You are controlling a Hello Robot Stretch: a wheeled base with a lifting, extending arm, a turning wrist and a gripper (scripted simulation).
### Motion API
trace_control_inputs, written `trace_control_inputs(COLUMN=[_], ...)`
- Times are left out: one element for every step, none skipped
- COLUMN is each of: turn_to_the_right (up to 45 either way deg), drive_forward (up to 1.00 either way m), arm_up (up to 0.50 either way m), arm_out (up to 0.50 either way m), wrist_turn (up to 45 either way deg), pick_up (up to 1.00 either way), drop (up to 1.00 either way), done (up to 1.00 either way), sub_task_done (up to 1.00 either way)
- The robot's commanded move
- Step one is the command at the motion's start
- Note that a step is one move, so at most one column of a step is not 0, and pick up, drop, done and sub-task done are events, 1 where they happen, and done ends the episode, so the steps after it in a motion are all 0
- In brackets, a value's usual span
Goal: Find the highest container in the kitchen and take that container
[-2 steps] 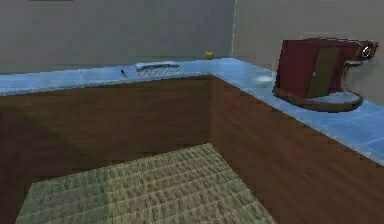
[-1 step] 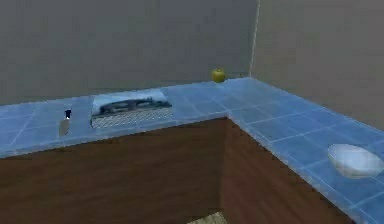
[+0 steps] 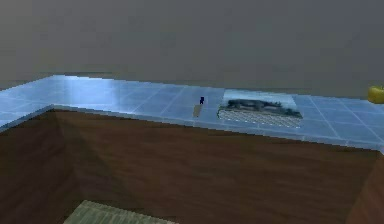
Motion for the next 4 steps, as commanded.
trace_control_inputs(turn_to_the_right=[0.0,45.0,-45.0,-45.0], drive_forward=[0.05,0.0,0.0,0.0], arm_up=[0.0,0.0,0.0,0.0], arm_out=[0.0,0.0,0.0,0.0], wrist_turn=[0.0,0.0,0.0,0.0], pick_up=[0.0,0.0,0.0,0.0], drop=[0.0,0.0,0.0,0.0], done=[0.0,0.0,0.0,0.0], sub_task_done=[0.0,0.0,0.0,0.0])
